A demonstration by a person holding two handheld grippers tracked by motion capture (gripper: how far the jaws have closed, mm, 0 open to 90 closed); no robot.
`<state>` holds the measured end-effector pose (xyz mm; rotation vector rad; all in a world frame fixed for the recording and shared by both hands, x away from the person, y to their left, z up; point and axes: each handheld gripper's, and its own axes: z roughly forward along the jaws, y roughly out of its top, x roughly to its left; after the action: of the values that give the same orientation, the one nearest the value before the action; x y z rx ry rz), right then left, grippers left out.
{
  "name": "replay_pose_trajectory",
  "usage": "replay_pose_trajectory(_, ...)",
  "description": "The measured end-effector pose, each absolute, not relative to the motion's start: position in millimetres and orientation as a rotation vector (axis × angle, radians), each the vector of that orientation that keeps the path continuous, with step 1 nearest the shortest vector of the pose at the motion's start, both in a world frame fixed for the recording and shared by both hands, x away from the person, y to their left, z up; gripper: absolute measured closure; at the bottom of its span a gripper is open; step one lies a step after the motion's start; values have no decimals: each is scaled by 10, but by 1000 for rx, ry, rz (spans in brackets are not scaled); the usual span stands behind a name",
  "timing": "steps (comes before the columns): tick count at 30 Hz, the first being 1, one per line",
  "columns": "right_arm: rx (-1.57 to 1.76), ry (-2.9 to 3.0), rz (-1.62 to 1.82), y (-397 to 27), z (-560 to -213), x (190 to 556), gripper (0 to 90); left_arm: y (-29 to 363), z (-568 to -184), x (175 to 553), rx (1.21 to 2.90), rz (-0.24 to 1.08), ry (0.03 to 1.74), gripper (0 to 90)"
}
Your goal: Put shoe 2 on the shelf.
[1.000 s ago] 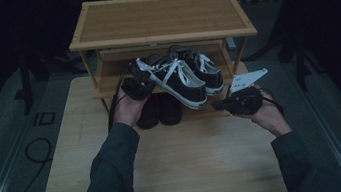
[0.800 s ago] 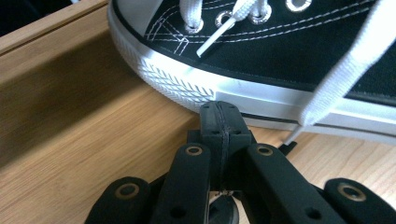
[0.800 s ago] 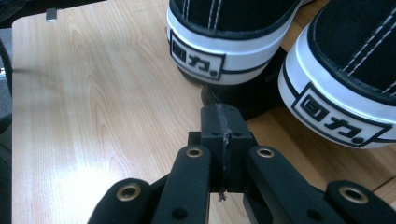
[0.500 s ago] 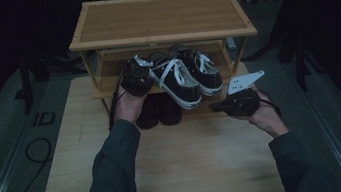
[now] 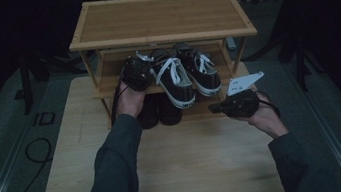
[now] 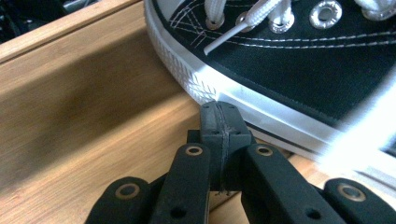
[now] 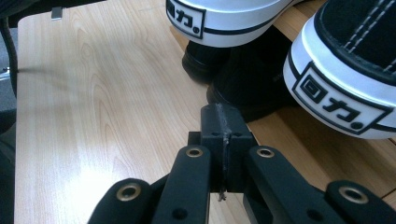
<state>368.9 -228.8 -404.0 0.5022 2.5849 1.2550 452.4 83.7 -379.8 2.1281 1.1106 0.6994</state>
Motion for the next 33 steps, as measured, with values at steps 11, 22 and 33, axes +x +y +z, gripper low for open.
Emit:
replay_pose_trajectory(11, 482, 2581, 1268, -2220, -4039, 3679, 898, 859, -3831, 4549, 2093, 659, 1137, 900)
replay_pose_trajectory(22, 429, 2572, 1309, -2110, -3985, 3632, 898, 866, -3839, 4506, 2079, 623, 1139, 900)
replay_pose_trajectory(33, 386, 2562, 1342, -1939, -3921, 3638, 897, 983, -3821, 4420, 2125, 633, 1082, 900)
